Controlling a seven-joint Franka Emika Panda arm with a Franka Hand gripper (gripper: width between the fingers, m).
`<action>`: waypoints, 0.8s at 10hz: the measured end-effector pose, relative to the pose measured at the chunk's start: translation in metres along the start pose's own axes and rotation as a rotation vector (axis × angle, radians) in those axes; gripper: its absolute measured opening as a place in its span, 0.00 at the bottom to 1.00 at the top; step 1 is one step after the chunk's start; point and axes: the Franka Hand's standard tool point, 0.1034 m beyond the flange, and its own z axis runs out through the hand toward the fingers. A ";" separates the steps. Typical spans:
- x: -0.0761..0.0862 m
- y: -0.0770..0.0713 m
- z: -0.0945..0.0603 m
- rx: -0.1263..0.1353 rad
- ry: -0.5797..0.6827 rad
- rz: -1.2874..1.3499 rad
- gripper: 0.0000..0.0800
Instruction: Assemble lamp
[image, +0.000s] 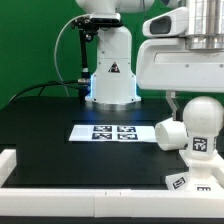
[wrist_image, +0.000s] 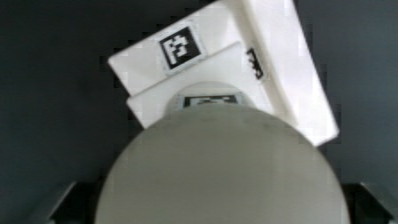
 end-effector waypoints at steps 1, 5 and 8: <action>-0.002 0.000 0.001 0.016 -0.027 0.199 0.72; -0.006 -0.002 0.001 0.024 -0.051 0.454 0.72; -0.004 -0.002 0.002 0.036 -0.085 0.761 0.72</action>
Offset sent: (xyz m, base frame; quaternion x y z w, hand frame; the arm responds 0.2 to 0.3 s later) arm 0.0000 0.0000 0.0000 0.0000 0.0000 0.1938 0.9810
